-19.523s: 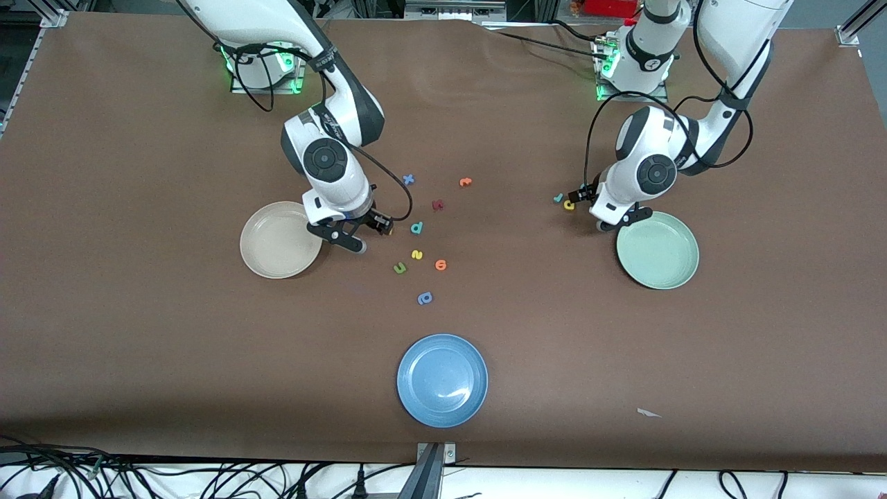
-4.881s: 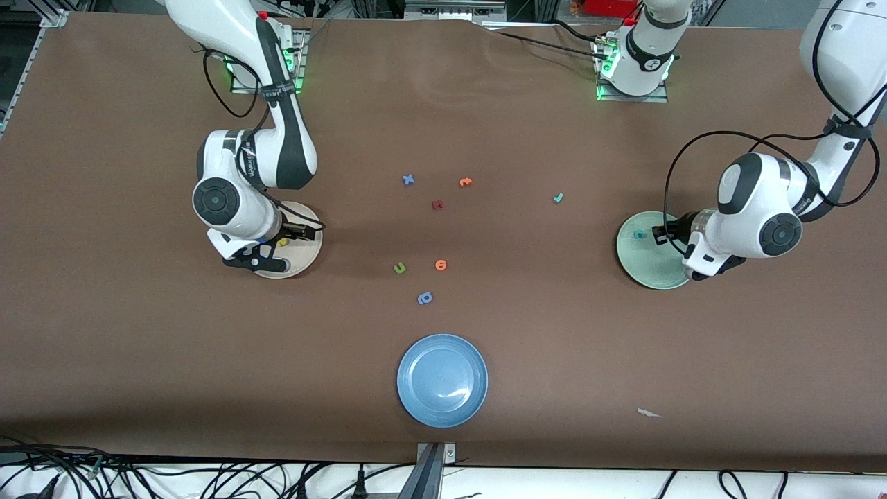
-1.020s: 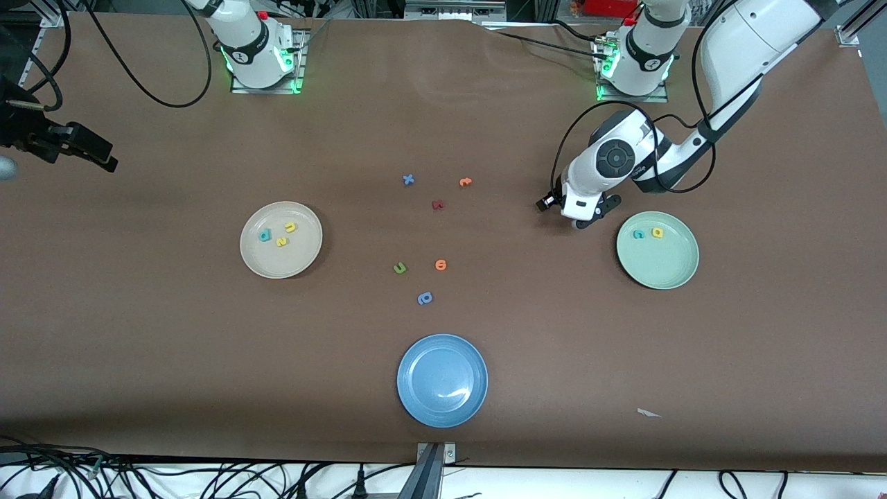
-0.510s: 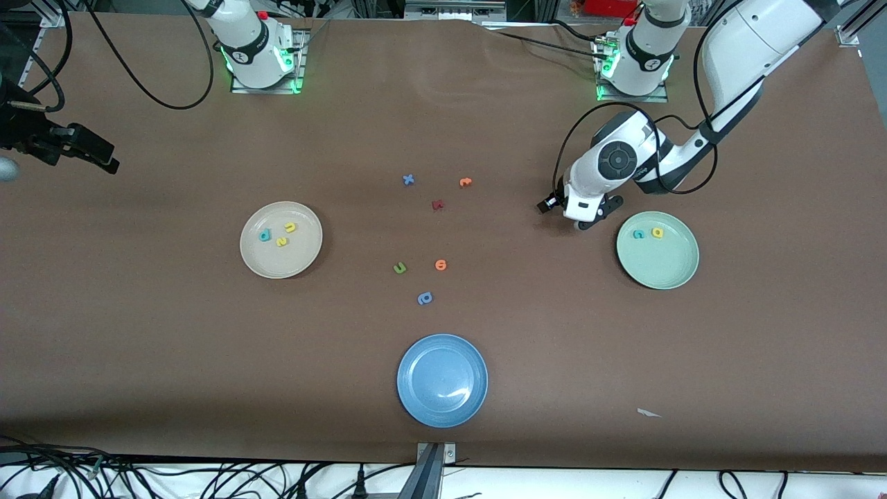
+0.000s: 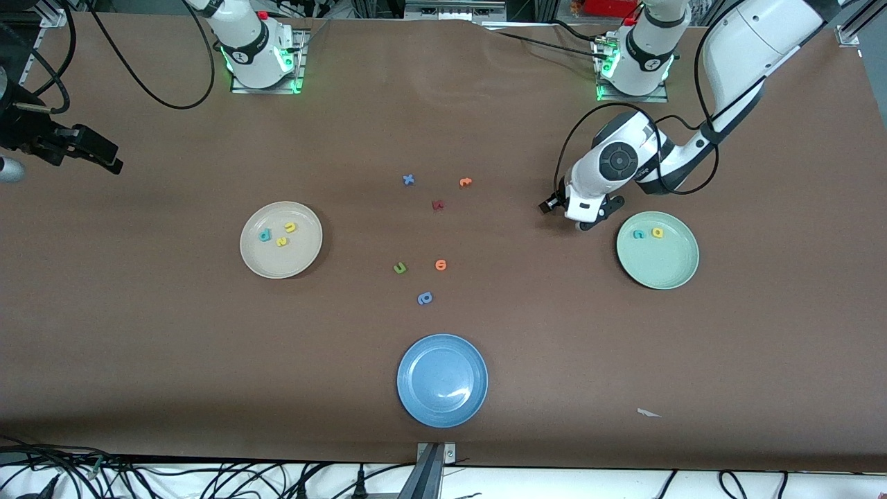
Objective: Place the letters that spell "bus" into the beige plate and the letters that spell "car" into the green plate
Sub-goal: 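Carry the cyan r onto the green plate and open the left gripper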
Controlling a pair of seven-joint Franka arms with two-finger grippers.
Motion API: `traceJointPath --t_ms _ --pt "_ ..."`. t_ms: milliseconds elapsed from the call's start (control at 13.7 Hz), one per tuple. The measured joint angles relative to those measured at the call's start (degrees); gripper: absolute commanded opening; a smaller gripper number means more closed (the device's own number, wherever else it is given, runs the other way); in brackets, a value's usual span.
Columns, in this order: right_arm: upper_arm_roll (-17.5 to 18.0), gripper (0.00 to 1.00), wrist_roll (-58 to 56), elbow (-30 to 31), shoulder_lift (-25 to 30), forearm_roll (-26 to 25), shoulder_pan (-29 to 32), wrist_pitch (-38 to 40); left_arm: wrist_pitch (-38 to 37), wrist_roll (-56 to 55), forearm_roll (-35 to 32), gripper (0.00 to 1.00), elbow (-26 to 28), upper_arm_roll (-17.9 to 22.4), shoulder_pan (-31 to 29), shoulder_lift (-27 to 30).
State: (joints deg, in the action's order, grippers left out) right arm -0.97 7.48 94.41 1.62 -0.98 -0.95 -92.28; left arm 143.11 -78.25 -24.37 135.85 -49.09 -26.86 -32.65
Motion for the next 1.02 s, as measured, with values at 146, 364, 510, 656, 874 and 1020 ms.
traceJointPath --t_ms 146,364,510,656,874,1020 --pt "-0.04 1.00 0.00 0.01 0.00 0.00 0.00 0.05 -0.02 0.00 -0.01 0.31 -0.08 -0.01 0.00 0.00" --pt "-0.04 1.00 0.00 0.01 0.00 0.00 -0.02 0.06 -0.02 0.00 -0.37 0.31 -1.61 0.03 -0.07 0.03" --pt "-0.04 1.00 0.01 0.01 0.00 0.00 -0.03 0.07 -0.25 0.00 -0.37 0.31 -2.75 -0.41 -0.08 0.22" --pt "-0.04 1.00 0.01 0.01 0.00 0.00 -0.03 0.07 -1.46 0.00 -0.37 0.31 -4.24 -0.57 -0.07 0.24" --pt "-0.04 1.00 0.01 0.02 0.00 0.00 -0.04 0.09 -5.42 0.00 -0.37 0.31 -7.71 -0.57 -0.32 0.25" --pt "-0.04 1.00 0.01 0.02 0.00 0.00 -0.04 0.09 -6.88 0.02 -0.37 0.30 -8.97 -0.64 -0.64 0.24"
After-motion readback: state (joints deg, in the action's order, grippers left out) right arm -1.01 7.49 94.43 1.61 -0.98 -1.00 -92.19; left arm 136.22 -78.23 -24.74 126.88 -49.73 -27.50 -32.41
